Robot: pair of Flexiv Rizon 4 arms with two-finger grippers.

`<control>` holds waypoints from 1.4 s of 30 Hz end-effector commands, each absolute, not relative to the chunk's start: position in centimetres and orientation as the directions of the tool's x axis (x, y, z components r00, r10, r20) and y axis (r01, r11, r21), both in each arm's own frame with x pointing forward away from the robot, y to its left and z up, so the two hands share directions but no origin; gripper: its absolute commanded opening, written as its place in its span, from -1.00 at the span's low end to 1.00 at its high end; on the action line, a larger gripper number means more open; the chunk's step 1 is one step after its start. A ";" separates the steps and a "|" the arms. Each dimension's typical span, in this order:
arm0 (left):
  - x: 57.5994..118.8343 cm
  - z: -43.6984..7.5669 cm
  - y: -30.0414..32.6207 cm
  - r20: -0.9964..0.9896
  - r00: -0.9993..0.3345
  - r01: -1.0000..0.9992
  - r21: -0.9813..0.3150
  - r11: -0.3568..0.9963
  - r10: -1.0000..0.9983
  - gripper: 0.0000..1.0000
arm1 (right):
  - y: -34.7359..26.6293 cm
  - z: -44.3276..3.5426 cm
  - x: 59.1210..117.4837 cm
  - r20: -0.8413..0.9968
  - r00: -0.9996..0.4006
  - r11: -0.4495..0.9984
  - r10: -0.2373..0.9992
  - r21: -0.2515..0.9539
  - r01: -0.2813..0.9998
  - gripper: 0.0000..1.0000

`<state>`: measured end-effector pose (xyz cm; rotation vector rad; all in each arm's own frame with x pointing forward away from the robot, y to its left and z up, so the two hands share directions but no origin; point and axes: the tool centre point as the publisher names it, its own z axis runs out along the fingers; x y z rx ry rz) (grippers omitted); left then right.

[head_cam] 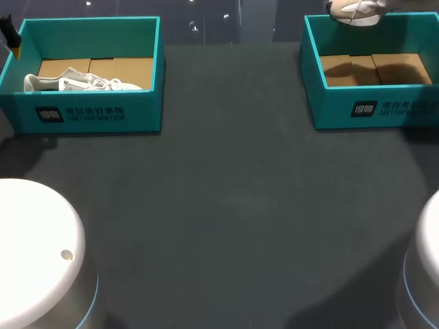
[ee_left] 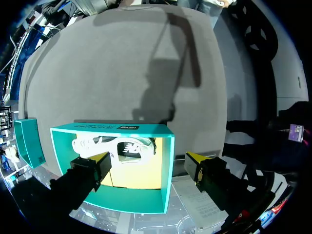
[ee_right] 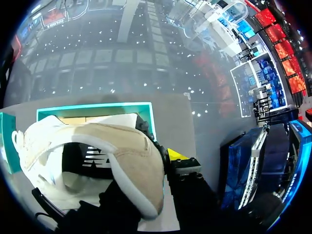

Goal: Take the shoe out of the shoebox, open the shoe tongue, remove and reinsert the insole, then place the shoe into the shoebox

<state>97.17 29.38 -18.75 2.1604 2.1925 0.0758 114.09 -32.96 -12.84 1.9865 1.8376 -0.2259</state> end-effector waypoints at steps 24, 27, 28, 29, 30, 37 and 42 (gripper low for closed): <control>97.1 -18.7 29.4 -0.008 -0.013 0.997 0.080 0.014 1.000 1.00 | -17.0 -6.9 96.4 -0.472 0.150 -0.012 0.869 0.283 0.959 -1.00; 97.1 -18.7 29.4 -0.008 -0.013 0.997 0.080 0.014 1.000 1.00 | -14.6 -7.4 94.2 -0.476 0.146 -0.002 0.867 0.290 0.957 -1.00; 97.1 -18.7 29.4 -0.008 -0.013 0.997 0.080 0.014 1.000 1.00 | -13.7 -7.5 93.5 -0.478 0.145 -0.001 0.866 0.288 0.958 -1.00; 97.1 -18.7 29.4 -0.008 -0.013 0.997 0.080 0.014 1.000 1.00 | -13.0 -7.7 92.9 -0.479 0.144 0.000 0.866 0.288 0.958 -1.00; 97.1 -18.7 29.4 -0.008 -0.013 0.997 0.080 0.014 1.000 1.00 | -12.4 -7.9 92.1 -0.476 0.146 -0.002 0.867 0.290 0.957 -1.00; 97.1 -18.7 29.4 -0.008 -0.013 0.997 0.080 0.014 1.000 1.00 | -8.3 -9.1 87.6 -0.475 0.151 -0.007 0.867 0.291 0.957 -1.00; 97.1 -18.7 29.4 -0.008 -0.013 0.997 0.080 0.014 1.000 1.00 | -6.6 -9.1 85.1 -0.478 0.162 -0.010 0.863 0.304 0.953 -1.00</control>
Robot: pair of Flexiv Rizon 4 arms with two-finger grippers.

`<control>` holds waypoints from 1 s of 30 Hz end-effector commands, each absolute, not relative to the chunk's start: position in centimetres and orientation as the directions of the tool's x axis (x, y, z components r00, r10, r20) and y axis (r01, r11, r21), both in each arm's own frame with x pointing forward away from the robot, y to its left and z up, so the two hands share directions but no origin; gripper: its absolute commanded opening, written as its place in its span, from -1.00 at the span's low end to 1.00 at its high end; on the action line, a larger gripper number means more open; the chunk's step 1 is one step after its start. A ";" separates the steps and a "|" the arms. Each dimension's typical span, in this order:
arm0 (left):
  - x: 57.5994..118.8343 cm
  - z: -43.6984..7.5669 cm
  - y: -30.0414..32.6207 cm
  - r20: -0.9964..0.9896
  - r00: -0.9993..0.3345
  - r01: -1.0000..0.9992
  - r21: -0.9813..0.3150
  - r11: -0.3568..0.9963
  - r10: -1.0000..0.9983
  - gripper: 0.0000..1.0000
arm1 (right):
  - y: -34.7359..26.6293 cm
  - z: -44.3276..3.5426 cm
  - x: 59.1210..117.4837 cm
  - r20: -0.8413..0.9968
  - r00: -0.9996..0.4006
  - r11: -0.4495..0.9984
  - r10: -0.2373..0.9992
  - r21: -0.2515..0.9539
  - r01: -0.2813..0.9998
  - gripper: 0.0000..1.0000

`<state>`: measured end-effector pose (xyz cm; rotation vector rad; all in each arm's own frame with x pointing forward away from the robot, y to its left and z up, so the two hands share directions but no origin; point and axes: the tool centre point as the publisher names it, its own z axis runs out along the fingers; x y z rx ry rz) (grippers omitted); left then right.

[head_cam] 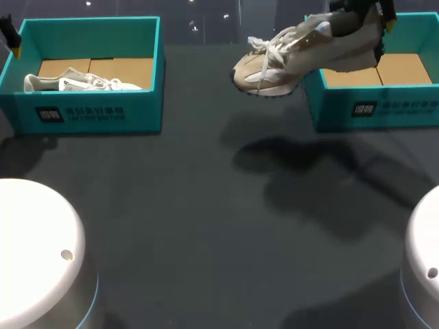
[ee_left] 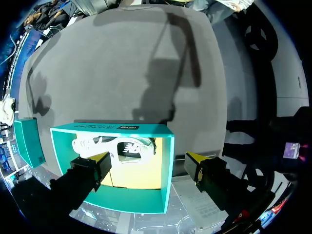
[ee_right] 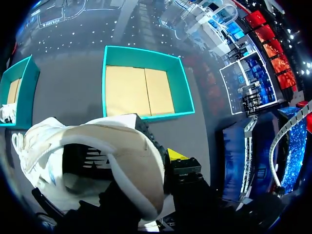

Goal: Take the shoe out of the shoebox, open the shoe tongue, remove and reinsert the insole, then place the shoe into the shoebox

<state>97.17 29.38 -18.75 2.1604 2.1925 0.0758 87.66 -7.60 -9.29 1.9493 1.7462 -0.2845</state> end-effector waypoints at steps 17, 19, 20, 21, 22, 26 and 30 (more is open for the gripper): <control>97.1 -18.7 29.4 -0.008 -0.013 0.997 0.080 0.014 1.000 1.00 | -3.1 -10.8 79.0 -0.461 0.159 -0.022 0.873 0.288 0.957 -1.00; 97.1 -18.7 29.4 -0.008 -0.013 0.997 0.080 0.014 1.000 1.00 | -3.1 -10.8 79.0 -0.461 0.159 -0.022 0.873 0.288 0.957 -1.00; 97.1 -18.7 29.4 -0.008 -0.013 0.997 0.080 0.014 1.000 1.00 | -3.1 -10.8 79.0 -0.461 0.159 -0.022 0.873 0.288 0.957 -1.00; 97.1 -18.7 29.4 -0.008 -0.013 0.997 0.080 0.014 1.000 1.00 | -3.1 -10.8 79.0 -0.461 0.159 -0.022 0.873 0.288 0.957 -1.00; 97.1 -18.7 29.4 -0.008 -0.013 0.997 0.080 0.014 1.000 1.00 | -3.1 -10.8 79.0 -0.461 0.159 -0.022 0.873 0.288 0.957 -1.00; 97.1 -18.7 29.4 -0.008 -0.013 0.997 0.080 0.014 1.000 1.00 | -3.1 -10.8 79.0 -0.461 0.159 -0.022 0.873 0.288 0.957 -1.00; 97.1 -18.7 29.4 -0.008 -0.013 0.997 0.080 0.014 1.000 1.00 | -0.9 -13.0 77.6 -0.474 0.144 -0.003 0.869 0.286 0.958 -1.00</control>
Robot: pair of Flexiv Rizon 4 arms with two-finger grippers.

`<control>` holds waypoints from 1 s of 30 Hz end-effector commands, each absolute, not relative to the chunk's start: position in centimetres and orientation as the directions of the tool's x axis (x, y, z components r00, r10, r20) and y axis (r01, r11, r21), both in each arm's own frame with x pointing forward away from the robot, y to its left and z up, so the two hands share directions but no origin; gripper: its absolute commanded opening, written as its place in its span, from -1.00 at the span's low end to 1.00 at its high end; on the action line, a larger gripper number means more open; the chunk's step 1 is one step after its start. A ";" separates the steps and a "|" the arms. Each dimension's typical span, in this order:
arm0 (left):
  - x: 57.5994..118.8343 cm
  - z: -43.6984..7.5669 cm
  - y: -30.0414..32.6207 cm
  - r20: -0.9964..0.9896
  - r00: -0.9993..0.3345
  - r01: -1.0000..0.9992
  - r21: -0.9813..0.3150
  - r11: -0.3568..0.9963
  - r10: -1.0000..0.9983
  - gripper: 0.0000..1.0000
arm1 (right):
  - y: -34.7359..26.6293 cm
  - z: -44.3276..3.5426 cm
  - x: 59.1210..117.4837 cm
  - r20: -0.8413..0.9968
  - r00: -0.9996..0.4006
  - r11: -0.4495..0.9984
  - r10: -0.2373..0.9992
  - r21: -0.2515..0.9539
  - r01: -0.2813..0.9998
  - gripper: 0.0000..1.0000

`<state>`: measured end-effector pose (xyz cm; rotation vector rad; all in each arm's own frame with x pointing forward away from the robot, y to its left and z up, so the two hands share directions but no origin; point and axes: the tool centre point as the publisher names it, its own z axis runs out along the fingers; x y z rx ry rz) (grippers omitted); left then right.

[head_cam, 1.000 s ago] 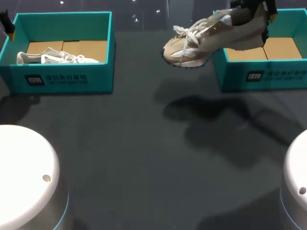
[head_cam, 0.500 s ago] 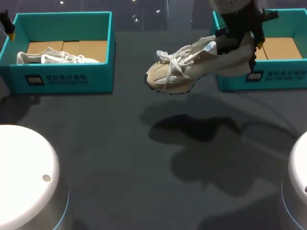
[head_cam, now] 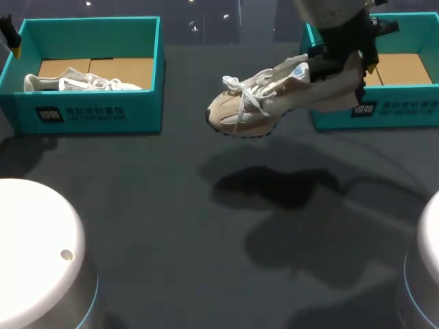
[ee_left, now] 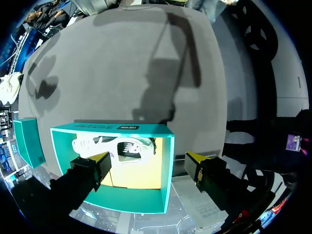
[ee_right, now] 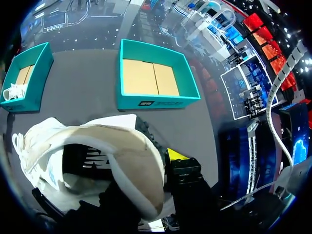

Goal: Take the shoe out of the shoebox, open the shoe tongue, remove and reinsert the insole, then place the shoe into the shoebox

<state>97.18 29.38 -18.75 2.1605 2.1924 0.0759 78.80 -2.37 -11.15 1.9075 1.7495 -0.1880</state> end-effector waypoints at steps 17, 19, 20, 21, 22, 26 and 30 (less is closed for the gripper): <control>97.1 -18.7 29.4 -0.008 -0.013 0.997 0.080 0.014 1.000 1.00 | 4.0 -20.8 71.5 -0.419 0.142 -0.035 0.897 0.252 0.967 -1.00; 97.1 -18.7 29.4 -0.008 -0.013 0.997 0.080 0.014 1.000 1.00 | 4.2 -21.6 70.5 -0.396 0.151 -0.053 0.906 0.248 0.967 -1.00; 97.1 -18.7 29.4 -0.008 -0.013 0.997 0.080 0.014 1.000 1.00 | 4.2 -22.0 70.1 -0.387 0.154 -0.062 0.909 0.240 0.969 -1.00; 97.1 -18.7 29.4 -0.008 -0.013 0.997 0.080 0.014 1.000 1.00 | 4.3 -22.4 69.8 -0.380 0.153 -0.065 0.912 0.234 0.970 -1.00; 97.1 -18.7 29.4 -0.008 -0.013 0.997 0.080 0.014 1.000 1.00 | 4.3 -22.6 69.6 -0.372 0.153 -0.069 0.915 0.229 0.971 -1.00; 97.1 -18.7 29.4 -0.008 -0.013 0.997 0.080 0.014 1.000 1.00 | 4.3 -22.6 69.6 -0.372 0.153 -0.069 0.915 0.229 0.971 -1.00; 97.1 -18.7 29.4 -0.008 -0.013 0.997 0.080 0.014 1.000 1.00 | 4.3 -22.6 69.6 -0.372 0.153 -0.069 0.915 0.229 0.971 -1.00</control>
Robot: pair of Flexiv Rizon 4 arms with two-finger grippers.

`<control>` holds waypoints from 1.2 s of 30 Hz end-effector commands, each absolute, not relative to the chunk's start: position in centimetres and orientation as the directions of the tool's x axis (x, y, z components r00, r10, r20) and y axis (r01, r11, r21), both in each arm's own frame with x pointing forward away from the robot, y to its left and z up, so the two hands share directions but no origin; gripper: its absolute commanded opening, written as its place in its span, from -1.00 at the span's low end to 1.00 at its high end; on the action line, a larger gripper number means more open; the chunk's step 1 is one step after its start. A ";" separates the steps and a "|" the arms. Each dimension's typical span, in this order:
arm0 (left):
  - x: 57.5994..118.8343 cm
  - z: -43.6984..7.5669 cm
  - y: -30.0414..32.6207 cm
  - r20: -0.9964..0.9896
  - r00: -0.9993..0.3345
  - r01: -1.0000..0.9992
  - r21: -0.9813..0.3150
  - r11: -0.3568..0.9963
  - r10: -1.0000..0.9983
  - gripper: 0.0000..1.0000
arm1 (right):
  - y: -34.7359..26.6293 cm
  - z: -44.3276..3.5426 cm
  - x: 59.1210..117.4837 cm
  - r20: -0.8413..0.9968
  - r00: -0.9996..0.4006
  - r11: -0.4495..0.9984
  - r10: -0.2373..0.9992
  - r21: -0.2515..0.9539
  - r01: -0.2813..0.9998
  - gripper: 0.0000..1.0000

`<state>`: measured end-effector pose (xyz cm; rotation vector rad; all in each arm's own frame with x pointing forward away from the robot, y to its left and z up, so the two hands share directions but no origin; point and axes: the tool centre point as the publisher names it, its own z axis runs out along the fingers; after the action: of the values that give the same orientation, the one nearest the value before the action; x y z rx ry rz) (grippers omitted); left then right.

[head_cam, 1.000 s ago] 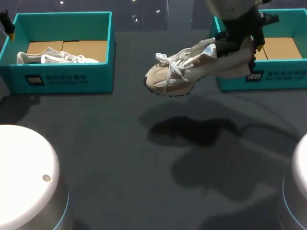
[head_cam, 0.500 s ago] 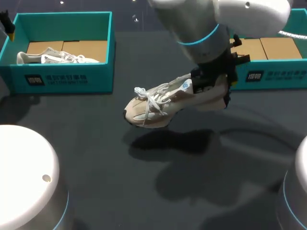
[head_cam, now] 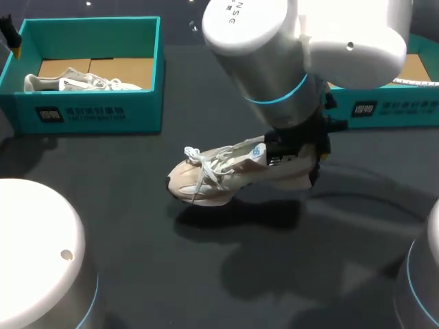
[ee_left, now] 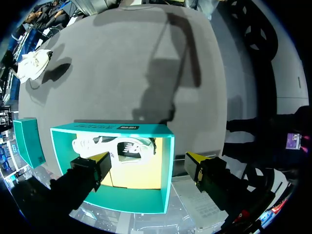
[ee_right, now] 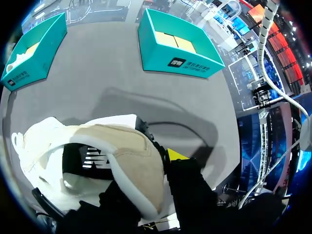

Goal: Take the shoe out of the shoebox, open the shoe tongue, remove and reinsert the insole, then place the shoe into the shoebox

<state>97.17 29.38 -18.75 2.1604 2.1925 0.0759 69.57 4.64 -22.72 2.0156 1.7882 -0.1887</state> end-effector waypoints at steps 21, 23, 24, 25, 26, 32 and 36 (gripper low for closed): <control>97.1 -18.7 29.4 -0.008 -0.013 0.997 0.080 0.014 1.000 1.00 | 6.5 -29.0 68.0 -0.360 0.165 -0.105 0.918 0.181 0.978 -1.00; 97.1 -18.7 29.4 -0.008 -0.013 0.997 0.080 0.014 1.000 1.00 | 6.5 -29.7 67.9 -0.351 0.163 -0.105 0.922 0.179 0.978 -1.00; 97.1 -18.7 29.4 -0.008 -0.013 0.997 0.080 0.014 1.000 1.00 | 6.5 -30.0 67.8 -0.347 0.168 -0.110 0.923 0.181 0.977 -1.00; 97.1 -18.7 29.4 -0.008 -0.013 0.997 0.080 0.014 1.000 1.00 | 6.5 -30.3 67.8 -0.343 0.168 -0.111 0.924 0.181 0.977 -1.00; 97.1 -18.7 29.4 -0.008 -0.013 0.997 0.080 0.014 1.000 1.00 | 6.4 -30.6 67.7 -0.336 0.169 -0.113 0.927 0.182 0.977 -1.00; 97.1 -18.7 29.4 -0.008 -0.013 0.997 0.080 0.014 1.000 1.00 | 6.5 -33.0 67.5 -0.310 0.167 -0.123 0.936 0.157 0.980 -1.00; 97.1 -18.7 29.4 -0.008 -0.013 0.997 0.080 0.014 1.000 1.00 | 6.6 -34.3 67.5 -0.283 0.159 -0.119 0.946 0.155 0.981 -1.00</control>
<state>97.17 29.38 -18.75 2.1605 2.1924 0.0759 67.61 6.80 -33.03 2.1325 1.8442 -0.1800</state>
